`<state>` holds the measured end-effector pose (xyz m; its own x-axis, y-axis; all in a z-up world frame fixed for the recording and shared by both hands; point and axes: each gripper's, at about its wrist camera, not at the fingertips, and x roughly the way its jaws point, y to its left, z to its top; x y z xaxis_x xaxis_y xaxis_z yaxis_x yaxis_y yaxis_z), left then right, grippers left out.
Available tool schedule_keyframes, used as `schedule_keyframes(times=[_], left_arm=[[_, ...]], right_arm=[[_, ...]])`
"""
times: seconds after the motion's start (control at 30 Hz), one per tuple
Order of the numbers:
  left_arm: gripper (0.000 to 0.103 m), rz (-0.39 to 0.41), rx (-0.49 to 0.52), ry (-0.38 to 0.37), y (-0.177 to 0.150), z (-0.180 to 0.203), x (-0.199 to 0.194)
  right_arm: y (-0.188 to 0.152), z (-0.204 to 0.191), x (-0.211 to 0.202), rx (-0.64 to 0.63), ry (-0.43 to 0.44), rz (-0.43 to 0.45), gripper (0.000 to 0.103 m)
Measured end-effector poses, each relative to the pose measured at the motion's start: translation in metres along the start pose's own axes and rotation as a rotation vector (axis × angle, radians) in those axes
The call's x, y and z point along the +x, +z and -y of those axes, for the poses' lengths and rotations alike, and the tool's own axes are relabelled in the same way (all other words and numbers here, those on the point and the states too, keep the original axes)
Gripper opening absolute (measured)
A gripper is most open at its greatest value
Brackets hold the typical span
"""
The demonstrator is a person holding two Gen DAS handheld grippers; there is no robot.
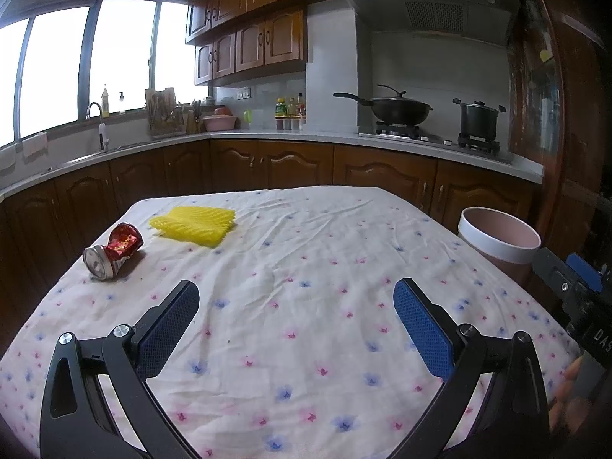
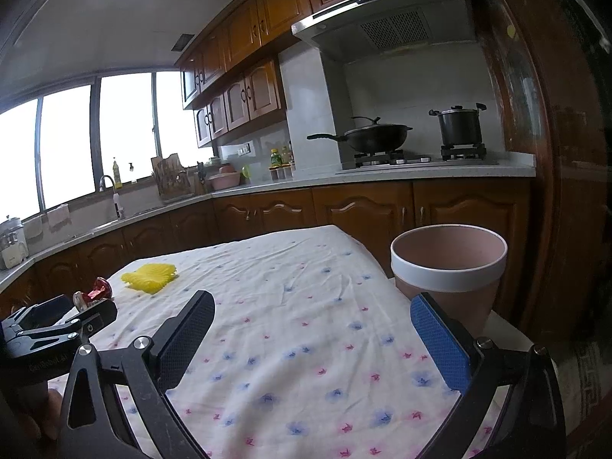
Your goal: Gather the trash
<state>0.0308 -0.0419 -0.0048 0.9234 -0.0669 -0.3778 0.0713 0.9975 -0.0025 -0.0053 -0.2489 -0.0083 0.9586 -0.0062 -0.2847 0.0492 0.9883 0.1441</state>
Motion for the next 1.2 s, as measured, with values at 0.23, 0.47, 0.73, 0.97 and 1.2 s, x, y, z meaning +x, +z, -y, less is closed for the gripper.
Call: schedule_keyframes(times=[0.23,0.47,0.73,0.97,1.2], left_arm=[[0.103,0.002,0.003,-0.005,-0.0009,0.0000,0.0008],[0.103,-0.004,0.003,-0.009,-0.0007,-0.0006,0.0022],[0.103,-0.008,0.012,-0.018,0.0003,-0.0009,0.0052],[0.103,-0.010,0.012,-0.019,0.0002,-0.0003,0.0054],[0.103,-0.013,0.013,-0.022,0.0005,-0.0003,0.0057]], right_arm=[[-0.0002,-0.0003,-0.0001,0.001,0.000,-0.001,0.103],[0.0002,-0.0008,0.0002,0.000,-0.002,-0.003,0.103],[0.0007,-0.0018,0.0002,0.000,-0.002,-0.005,0.103],[0.0016,-0.0035,-0.0003,0.001,-0.003,-0.006,0.103],[0.0018,-0.0031,-0.0001,0.002,-0.002,-0.008,0.103]])
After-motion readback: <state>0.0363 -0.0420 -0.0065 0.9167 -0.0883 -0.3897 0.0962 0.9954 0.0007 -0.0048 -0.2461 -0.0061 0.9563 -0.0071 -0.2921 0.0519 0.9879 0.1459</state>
